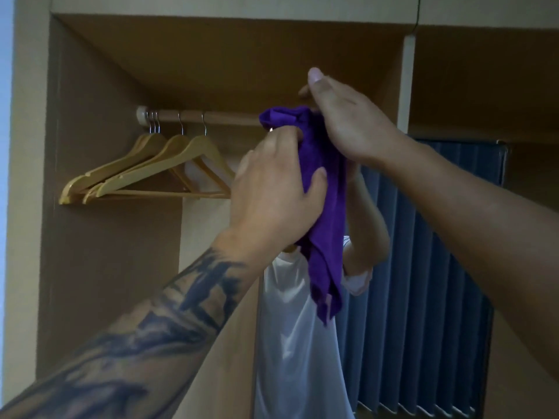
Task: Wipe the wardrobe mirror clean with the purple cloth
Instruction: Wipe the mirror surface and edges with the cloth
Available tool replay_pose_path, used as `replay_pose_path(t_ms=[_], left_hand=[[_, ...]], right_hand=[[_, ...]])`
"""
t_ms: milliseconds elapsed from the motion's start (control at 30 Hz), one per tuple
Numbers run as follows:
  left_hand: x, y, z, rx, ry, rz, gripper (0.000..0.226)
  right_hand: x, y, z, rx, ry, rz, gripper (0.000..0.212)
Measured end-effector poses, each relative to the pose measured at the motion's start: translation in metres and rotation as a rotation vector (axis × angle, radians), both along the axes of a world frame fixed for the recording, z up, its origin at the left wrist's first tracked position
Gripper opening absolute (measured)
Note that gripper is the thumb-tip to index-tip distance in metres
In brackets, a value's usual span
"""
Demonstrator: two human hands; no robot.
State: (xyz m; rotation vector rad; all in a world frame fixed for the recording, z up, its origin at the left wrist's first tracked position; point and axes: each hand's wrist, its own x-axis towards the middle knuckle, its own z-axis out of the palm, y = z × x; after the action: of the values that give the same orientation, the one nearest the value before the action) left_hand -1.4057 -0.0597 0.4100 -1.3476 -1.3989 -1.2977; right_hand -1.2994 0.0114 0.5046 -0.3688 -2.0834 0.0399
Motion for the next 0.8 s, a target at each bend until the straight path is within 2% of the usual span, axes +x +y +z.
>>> replay_pose_path(t_ms=[167, 300, 400, 500, 633, 700, 800], left_hand=[[-0.011, 0.026, 0.002, 0.04, 0.007, 0.167, 0.063], [-0.016, 0.03, 0.015, 0.008, 0.085, 0.263, 0.059], [-0.017, 0.031, 0.03, 0.001, 0.099, 0.236, 0.058], [-0.017, 0.032, 0.042, -0.09, 0.138, 0.122, 0.07], [-0.018, 0.038, 0.043, -0.149, 0.096, -0.004, 0.056], [-0.02, 0.042, 0.044, -0.154, 0.083, 0.076, 0.057], [-0.029, 0.049, 0.053, -0.186, 0.173, 0.27, 0.065]], right_hand=[[0.006, 0.003, -0.001, 0.017, -0.078, -0.015, 0.06], [0.021, 0.018, -0.001, 0.066, -0.106, -0.042, 0.05], [0.035, 0.041, -0.016, 0.203, -0.09, -0.219, 0.043], [0.043, 0.068, -0.033, 0.434, -0.105, -0.464, 0.039], [0.038, 0.071, -0.037, 0.464, -0.043, -0.492, 0.027], [0.034, 0.067, -0.038, 0.458, 0.017, -0.484, 0.026], [0.028, 0.07, -0.044, 0.477, 0.043, -0.548, 0.028]])
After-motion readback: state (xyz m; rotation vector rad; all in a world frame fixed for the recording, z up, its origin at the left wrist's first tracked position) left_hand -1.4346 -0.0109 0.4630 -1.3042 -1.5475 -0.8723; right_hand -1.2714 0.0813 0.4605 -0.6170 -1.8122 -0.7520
